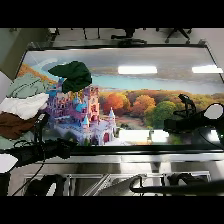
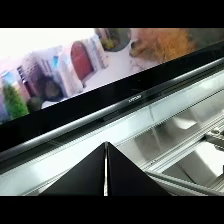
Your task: Fold the shirts.
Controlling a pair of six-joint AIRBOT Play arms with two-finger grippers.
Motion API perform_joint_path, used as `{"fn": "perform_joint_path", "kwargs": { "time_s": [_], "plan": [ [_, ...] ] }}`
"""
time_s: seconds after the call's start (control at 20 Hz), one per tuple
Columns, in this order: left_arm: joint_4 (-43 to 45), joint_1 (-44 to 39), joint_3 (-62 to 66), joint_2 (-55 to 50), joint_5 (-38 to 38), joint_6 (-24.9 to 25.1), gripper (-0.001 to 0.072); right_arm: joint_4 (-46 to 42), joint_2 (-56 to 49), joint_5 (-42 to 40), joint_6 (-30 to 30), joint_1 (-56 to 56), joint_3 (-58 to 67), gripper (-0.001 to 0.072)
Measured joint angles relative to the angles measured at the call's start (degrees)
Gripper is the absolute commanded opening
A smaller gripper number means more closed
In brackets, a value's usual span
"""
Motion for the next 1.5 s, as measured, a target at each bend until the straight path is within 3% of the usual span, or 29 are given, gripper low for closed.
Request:
{"fn": "perform_joint_path", "kwargs": {
  "time_s": [0.75, 0.95, 1.1, 1.2, 1.25, 1.35, 1.45, 1.5],
  "plan": [
    [0.00, 0.00, 0.00, 0.00, 0.68, 0.02, 0.0015, 0.00, 0.00, 0.02, 0.00, 0.00, 0.00, 0.0030],
    [0.17, 0.00, -0.04, -0.02, 5.79, 0.02, 0.0015, 0.00, -0.02, -1.86, -0.02, 0.00, 0.00, 0.0030],
    [4.63, 0.72, 0.07, -0.83, 17.05, 0.02, 0.0022, 0.74, -0.02, -3.58, 0.09, 0.00, 0.00, 0.0030],
    [8.26, 3.06, 1.20, -4.33, 25.73, 0.15, 0.0467, 2.60, -0.02, -4.26, 0.11, 0.00, -0.02, 0.0031],
    [9.53, 4.94, 2.40, -7.74, 29.73, 0.61, 0.0555, 3.30, -0.02, -4.92, 0.11, 0.00, -0.02, 0.0037],
    [11.23, 9.11, 6.16, -17.07, 36.46, 1.57, 0.0558, 4.33, -0.09, -6.43, 0.11, 0.00, -0.02, 0.0060],
    [11.98, 12.92, 12.22, -29.16, 40.96, 1.86, 0.0559, 4.87, -0.28, -7.34, 0.11, 0.00, -0.02, 0.0453],
    [12.33, 14.27, 15.91, -35.50, 41.99, 2.08, 0.0561, 5.03, -0.42, -7.65, 0.11, 0.00, -0.02, 0.0485]
  ]
}}
